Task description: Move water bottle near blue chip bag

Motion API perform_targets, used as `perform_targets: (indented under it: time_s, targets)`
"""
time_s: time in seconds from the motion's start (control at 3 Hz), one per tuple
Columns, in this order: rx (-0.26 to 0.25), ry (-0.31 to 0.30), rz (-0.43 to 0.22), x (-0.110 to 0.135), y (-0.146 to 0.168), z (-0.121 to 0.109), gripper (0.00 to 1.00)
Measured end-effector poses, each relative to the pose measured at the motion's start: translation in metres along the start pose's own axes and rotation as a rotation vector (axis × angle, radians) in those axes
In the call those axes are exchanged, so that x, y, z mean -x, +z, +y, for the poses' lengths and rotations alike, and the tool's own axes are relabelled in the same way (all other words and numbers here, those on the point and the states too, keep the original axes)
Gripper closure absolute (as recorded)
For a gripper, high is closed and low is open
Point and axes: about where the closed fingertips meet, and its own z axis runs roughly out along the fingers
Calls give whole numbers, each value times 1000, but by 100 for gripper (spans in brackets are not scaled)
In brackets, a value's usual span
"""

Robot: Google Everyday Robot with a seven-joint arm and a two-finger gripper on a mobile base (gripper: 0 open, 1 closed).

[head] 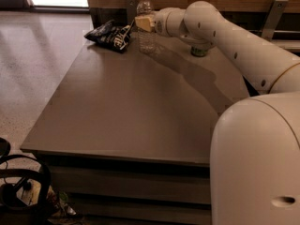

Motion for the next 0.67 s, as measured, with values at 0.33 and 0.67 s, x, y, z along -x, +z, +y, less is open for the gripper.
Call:
perform_targets:
  time_s: [0.33,0.67]
  targets:
    - [2,0,0,0,1,1,5]
    - [4,0,1,-1,2,2,0]
